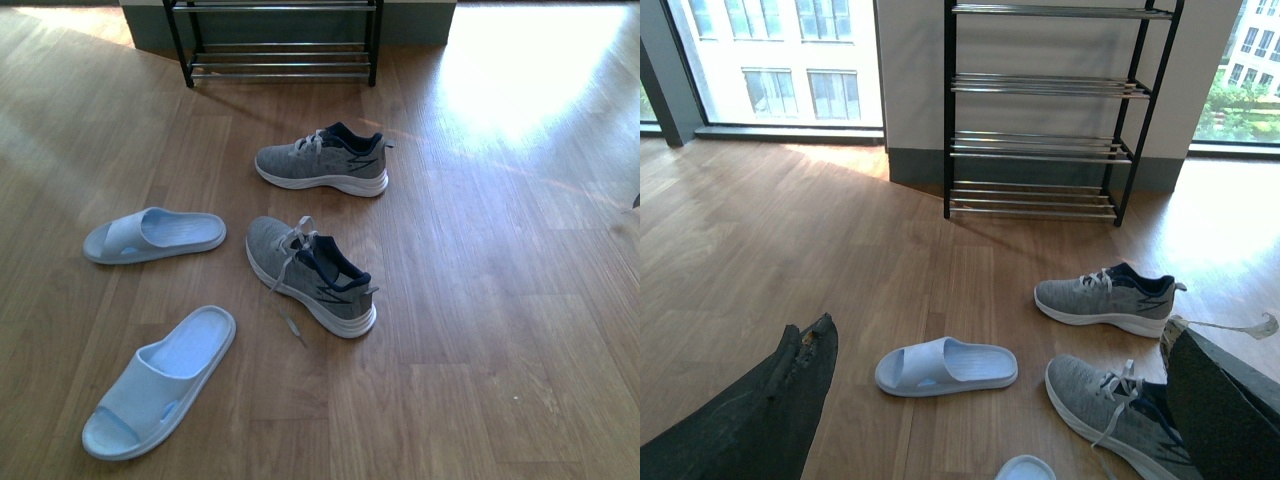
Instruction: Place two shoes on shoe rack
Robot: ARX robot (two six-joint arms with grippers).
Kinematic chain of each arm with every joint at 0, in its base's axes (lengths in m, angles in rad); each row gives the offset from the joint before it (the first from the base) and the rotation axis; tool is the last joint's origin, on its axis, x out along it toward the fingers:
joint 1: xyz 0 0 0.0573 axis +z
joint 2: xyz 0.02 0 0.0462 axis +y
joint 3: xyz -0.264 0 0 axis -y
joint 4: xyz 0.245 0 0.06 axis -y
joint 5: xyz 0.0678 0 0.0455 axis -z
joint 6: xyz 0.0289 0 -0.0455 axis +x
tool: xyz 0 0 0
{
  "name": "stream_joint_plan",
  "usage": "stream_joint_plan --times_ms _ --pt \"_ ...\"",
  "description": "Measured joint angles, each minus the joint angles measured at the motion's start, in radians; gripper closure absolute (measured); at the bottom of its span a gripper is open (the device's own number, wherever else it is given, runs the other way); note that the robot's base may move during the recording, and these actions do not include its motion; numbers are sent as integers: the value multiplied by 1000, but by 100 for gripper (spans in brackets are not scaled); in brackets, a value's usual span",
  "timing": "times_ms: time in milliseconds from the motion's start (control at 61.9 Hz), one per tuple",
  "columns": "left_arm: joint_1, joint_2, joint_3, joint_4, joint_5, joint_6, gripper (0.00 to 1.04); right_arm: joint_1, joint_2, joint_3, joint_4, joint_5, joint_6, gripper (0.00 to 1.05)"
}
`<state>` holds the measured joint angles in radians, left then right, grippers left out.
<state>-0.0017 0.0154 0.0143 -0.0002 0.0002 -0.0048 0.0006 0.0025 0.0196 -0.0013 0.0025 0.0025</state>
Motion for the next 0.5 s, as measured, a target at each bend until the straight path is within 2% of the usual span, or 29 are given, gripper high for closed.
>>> stream_joint_plan --times_ms 501 --pt "0 0 0 0 3 0 9 0 0 0 0 1 0 9"
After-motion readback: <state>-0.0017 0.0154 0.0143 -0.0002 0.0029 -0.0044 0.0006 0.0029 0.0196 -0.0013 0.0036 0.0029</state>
